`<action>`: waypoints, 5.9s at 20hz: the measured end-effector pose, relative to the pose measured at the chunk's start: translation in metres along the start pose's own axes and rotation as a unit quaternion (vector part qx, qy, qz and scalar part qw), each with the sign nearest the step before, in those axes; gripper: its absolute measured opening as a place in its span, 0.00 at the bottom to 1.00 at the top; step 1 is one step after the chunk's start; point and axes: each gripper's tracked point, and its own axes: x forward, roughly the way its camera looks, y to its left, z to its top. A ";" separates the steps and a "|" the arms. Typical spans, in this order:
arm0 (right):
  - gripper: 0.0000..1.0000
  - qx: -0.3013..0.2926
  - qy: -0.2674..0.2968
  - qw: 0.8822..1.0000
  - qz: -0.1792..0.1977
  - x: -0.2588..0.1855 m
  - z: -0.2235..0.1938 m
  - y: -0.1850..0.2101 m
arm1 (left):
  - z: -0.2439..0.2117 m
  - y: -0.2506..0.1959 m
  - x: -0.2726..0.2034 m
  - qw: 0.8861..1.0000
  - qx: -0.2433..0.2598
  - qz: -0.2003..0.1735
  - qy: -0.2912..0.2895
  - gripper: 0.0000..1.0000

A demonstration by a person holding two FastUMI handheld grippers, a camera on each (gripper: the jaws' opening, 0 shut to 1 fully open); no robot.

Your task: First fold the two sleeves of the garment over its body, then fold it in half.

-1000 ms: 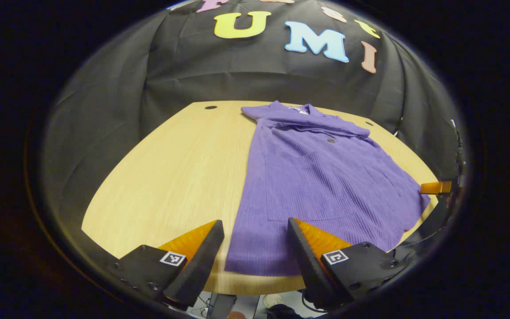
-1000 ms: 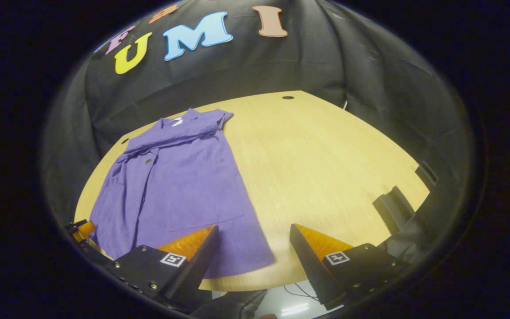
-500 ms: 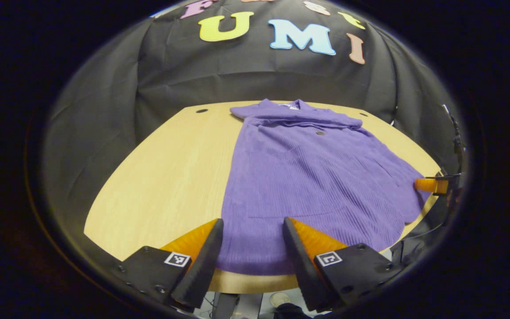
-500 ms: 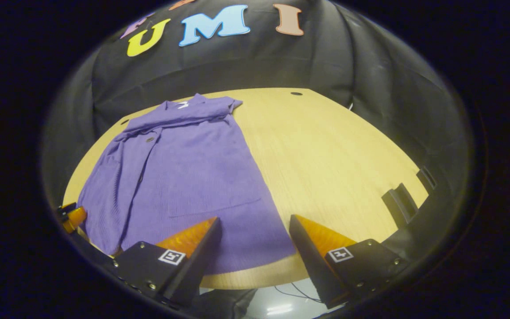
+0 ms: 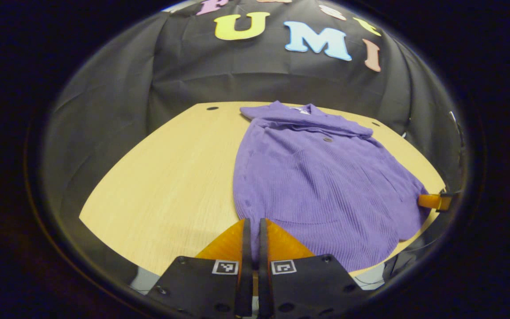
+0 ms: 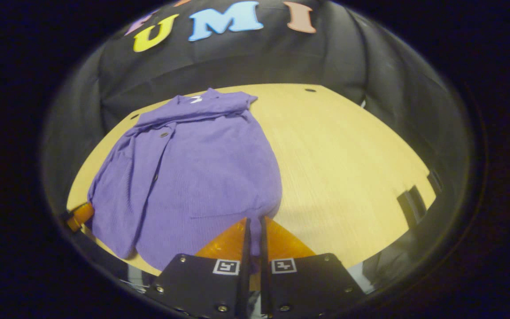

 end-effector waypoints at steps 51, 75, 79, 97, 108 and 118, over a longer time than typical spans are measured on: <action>0.02 0.072 -0.102 0.974 0.191 0.188 0.438 0.098 | 0.450 -0.050 0.258 0.986 -0.069 -0.057 -0.143 0.06; 0.58 -0.028 -0.128 0.987 0.095 0.213 0.439 0.081 | 0.425 -0.059 0.312 0.993 -0.042 0.002 -0.113 0.46; 0.69 -0.053 -0.158 0.983 0.079 0.184 0.446 0.083 | 0.431 -0.063 0.283 0.991 -0.039 -0.005 -0.127 0.78; 0.82 -0.103 -0.322 0.940 0.051 -0.050 0.419 0.153 | 0.449 -0.051 0.039 0.954 -0.004 -0.055 -0.295 0.94; 0.82 -0.128 -0.377 0.916 0.045 -0.158 0.382 0.161 | 0.426 -0.063 -0.067 0.937 0.016 -0.068 -0.343 0.94; 0.83 -0.201 -0.421 0.882 0.061 -0.184 0.376 0.153 | 0.405 -0.065 -0.115 0.934 -0.026 -0.028 -0.354 0.94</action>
